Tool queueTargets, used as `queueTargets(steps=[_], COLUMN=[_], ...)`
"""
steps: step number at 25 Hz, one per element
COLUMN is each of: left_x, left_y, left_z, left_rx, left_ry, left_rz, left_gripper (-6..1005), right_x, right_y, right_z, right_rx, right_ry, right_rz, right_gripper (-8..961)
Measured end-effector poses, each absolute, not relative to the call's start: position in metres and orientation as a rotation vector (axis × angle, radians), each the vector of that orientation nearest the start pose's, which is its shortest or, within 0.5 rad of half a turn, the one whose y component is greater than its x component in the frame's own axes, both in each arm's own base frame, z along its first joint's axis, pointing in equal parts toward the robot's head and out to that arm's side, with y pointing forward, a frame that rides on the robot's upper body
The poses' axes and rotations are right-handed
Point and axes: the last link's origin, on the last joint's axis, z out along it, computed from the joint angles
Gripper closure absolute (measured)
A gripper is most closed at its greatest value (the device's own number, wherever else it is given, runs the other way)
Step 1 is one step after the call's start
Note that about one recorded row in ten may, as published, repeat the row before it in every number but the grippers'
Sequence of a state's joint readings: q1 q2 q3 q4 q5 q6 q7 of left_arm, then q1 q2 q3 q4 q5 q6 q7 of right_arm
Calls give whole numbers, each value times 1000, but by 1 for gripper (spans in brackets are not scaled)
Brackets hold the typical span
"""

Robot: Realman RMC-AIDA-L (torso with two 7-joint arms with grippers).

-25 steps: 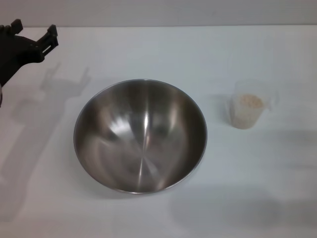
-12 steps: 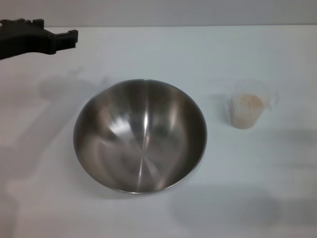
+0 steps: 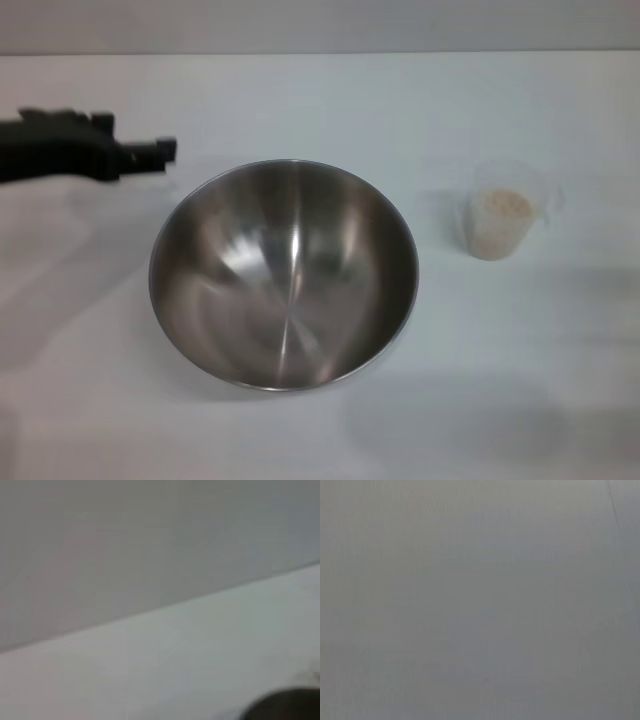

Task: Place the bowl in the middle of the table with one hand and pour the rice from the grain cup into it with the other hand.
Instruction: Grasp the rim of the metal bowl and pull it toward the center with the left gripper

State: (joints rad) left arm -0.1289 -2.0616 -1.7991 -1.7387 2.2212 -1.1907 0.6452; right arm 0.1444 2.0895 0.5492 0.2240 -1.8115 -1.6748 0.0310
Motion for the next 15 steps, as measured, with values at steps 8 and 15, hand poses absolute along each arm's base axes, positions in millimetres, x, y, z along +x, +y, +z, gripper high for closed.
queueTargets(steps=[8, 15], left_x=[-208, -218], left_y=[302, 301], left_z=[40, 30], left_rx=[-2376, -2389], left_ry=[-928, -952], left_rz=[-175, -150], left_gripper=[179, 180], right_x=[357, 357], right_y=[211, 212], right_z=[29, 27], right_rx=[-1173, -1183], right_ry=[388, 390], right_rz=[758, 761], right_gripper=[112, 112])
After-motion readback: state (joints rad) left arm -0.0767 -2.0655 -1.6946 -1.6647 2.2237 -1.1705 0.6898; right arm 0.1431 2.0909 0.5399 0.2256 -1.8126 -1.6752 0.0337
